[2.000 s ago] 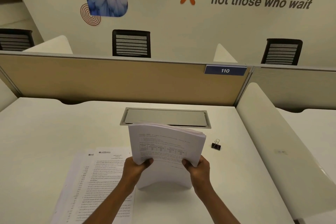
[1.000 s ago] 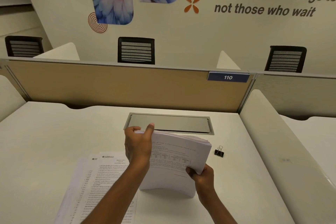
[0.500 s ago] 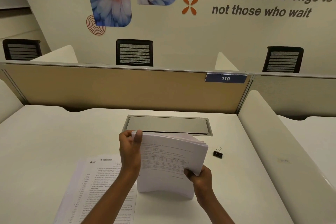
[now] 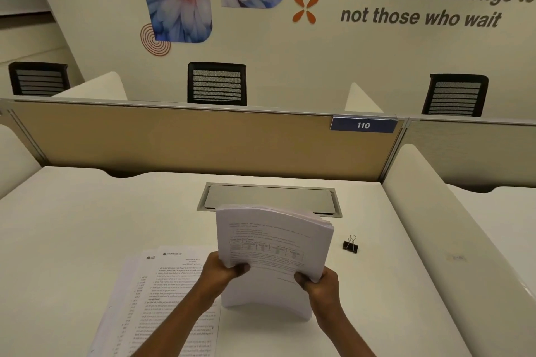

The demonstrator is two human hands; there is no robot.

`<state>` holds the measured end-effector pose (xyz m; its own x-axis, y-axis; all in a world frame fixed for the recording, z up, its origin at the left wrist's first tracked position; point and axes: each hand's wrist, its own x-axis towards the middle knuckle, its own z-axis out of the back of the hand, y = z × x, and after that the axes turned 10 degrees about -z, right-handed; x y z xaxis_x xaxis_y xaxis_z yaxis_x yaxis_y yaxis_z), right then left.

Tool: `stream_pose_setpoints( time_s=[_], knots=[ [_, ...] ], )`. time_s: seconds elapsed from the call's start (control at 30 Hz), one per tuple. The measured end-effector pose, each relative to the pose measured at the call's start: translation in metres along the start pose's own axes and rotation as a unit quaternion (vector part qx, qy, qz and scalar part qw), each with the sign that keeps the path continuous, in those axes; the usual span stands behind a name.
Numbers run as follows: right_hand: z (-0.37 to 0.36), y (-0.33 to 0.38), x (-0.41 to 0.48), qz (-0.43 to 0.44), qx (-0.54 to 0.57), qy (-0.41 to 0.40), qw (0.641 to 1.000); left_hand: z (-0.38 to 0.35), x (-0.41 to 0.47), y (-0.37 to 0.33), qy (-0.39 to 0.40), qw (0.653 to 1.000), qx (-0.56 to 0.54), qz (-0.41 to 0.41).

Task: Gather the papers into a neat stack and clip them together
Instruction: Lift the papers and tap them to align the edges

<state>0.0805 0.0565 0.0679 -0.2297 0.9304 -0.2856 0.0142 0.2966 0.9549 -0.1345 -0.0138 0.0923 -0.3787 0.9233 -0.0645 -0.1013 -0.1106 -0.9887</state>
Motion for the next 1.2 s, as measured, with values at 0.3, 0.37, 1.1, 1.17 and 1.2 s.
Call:
stream_pose_setpoints(
  time_s=[0.3, 0.37, 1.1, 1.17, 1.2],
  knots=[
    [-0.011, 0.006, 0.002, 0.009, -0.101, -0.023, 0.995, -0.005, -0.006, -0.006, -0.09, 0.995, 0.038, 0.007],
    [-0.017, 0.01, -0.001, 0.021, -0.12, -0.02, 0.992, 0.003, -0.008, -0.01, -0.086, 0.995, 0.042, 0.002],
    [-0.151, -0.046, -0.018, -0.148, -0.24, 0.012, 0.959, 0.144, -0.036, 0.066, -0.085, 0.984, 0.057, 0.147],
    [-0.16, -0.052, -0.017, -0.154, -0.26, 0.01, 0.953, 0.149, -0.034, 0.073, -0.092, 0.98, 0.091, 0.153],
    [-0.163, -0.055, -0.017, -0.157, -0.267, 0.009, 0.951, 0.151, -0.033, 0.078, -0.094, 0.978, 0.107, 0.152]
  ],
)
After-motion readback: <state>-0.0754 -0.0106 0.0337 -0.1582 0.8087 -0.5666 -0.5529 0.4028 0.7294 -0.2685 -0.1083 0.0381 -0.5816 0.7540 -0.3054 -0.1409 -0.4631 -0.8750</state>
